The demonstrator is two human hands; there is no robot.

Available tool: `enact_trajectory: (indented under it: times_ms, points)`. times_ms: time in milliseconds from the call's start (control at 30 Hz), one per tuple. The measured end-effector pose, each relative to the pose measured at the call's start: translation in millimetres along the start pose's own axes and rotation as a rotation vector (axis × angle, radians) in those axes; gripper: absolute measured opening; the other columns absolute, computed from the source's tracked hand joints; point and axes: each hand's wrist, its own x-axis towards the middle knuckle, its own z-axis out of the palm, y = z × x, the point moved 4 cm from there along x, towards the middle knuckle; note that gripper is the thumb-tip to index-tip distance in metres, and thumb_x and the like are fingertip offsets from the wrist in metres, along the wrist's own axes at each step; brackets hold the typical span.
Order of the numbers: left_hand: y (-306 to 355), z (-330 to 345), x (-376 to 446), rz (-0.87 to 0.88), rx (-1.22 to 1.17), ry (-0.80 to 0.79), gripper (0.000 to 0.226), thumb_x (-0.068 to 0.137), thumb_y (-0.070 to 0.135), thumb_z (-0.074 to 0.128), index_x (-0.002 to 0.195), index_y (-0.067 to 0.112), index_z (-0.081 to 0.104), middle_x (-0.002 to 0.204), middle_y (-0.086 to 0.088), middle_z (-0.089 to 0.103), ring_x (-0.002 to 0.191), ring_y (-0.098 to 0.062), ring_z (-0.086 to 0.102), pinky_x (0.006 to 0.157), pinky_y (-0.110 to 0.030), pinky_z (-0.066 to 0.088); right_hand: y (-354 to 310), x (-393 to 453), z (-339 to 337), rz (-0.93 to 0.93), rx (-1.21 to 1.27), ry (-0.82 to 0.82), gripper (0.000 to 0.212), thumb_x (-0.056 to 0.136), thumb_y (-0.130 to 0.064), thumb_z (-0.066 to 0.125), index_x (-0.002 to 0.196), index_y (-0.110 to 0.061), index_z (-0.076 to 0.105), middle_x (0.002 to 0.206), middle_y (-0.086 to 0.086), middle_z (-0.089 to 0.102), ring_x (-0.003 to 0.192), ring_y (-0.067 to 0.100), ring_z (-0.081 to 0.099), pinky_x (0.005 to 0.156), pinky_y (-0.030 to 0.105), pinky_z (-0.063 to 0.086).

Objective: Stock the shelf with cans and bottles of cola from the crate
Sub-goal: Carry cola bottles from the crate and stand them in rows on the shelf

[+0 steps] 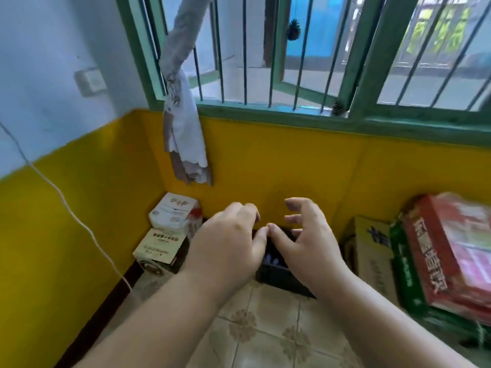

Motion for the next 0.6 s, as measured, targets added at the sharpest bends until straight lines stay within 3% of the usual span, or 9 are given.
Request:
enact_trajectory:
  times_ms: [167, 267, 433, 600]
  points:
    - [2.7, 43.3, 45.7, 0.054, -0.035, -0.071, 0.021, 0.098, 0.045, 0.050, 0.102, 0.026, 0.059, 0.089, 0.009, 0.058, 0.077, -0.010, 0.056, 0.062, -0.030, 0.054, 40.6, 36.5, -6.6, 0.075, 0.007, 0.034, 0.059, 0.087, -0.039, 0.074, 0.137, -0.032, 0.045, 0.126, -0.012, 0.053, 0.106, 0.002, 0.053, 0.083, 0.020, 0.053]
    - [-3.9, 69.9, 84.9, 0.091, -0.067, -0.102, 0.023, 0.098, 0.045, 0.050, 0.104, 0.025, 0.060, 0.090, 0.009, 0.060, 0.078, -0.008, 0.057, 0.064, -0.026, 0.054, 57.9, 66.9, -10.1, 0.109, -0.033, 0.042, 0.058, 0.087, -0.039, 0.074, 0.137, -0.032, 0.045, 0.125, -0.013, 0.053, 0.106, 0.000, 0.051, 0.073, 0.009, 0.042]
    - [-14.3, 115.0, 169.5, 0.175, -0.117, -0.142, 0.029, 0.097, 0.050, 0.050, 0.109, 0.027, 0.062, 0.099, 0.010, 0.065, 0.085, -0.007, 0.062, 0.068, -0.024, 0.057, 82.2, 136.9, -19.3, 0.158, -0.156, 0.101, 0.061, 0.085, -0.042, 0.076, 0.137, -0.034, 0.045, 0.125, -0.015, 0.053, 0.107, 0.000, 0.052, 0.066, 0.007, 0.043]
    - [-17.9, 160.6, 246.7, 0.291, -0.142, -0.221, 0.029, 0.098, 0.052, 0.046, 0.112, 0.030, 0.058, 0.102, 0.012, 0.063, 0.086, -0.007, 0.060, 0.068, -0.020, 0.055, 104.0, 206.8, -26.8, 0.226, -0.244, 0.134, 0.057, 0.087, -0.039, 0.075, 0.136, -0.033, 0.047, 0.127, -0.014, 0.054, 0.108, 0.000, 0.052, 0.074, 0.006, 0.041]
